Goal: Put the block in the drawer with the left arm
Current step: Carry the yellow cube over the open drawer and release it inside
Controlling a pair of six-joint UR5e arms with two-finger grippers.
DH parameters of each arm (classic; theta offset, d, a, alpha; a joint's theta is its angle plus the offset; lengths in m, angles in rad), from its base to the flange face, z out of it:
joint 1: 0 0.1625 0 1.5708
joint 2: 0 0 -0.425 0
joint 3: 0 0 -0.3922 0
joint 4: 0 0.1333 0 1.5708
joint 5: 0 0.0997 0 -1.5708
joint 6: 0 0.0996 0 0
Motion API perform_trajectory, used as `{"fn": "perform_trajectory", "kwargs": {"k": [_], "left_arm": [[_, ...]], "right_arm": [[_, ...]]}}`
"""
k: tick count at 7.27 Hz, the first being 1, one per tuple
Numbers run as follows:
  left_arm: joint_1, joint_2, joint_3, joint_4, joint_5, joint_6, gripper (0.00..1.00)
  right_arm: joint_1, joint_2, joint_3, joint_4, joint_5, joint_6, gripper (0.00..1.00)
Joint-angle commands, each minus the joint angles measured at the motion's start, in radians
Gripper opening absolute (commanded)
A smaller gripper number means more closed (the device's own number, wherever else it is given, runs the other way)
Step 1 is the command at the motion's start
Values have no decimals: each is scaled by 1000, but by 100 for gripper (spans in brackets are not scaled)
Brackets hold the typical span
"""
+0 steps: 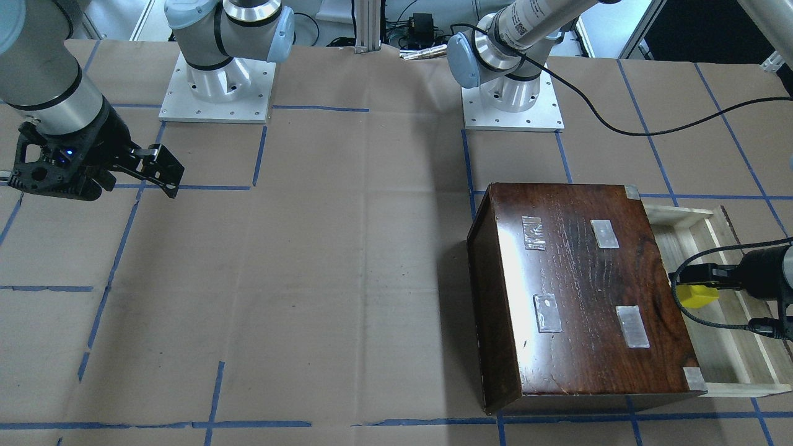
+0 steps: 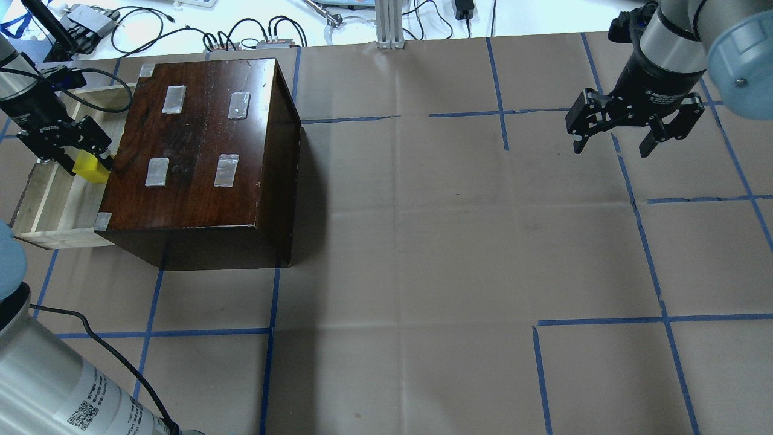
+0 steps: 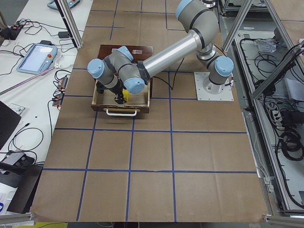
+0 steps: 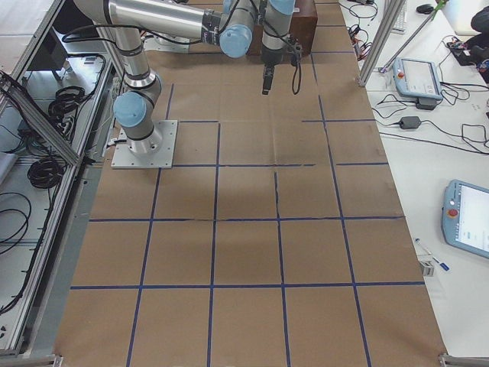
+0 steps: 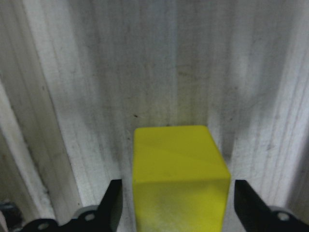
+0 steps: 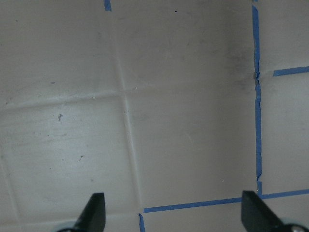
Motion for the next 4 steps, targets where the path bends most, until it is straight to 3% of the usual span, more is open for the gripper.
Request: {"fn": "perform_trajectory", "kwargs": {"k": [1,4], "left_arm": [[0,26,14,-4,7,4,93],[-12,193,5,-18,6,-7,98]], "right_arm": [[0,0,0,0,0,1,100],[0,0,0,0,0,1,100]]}}
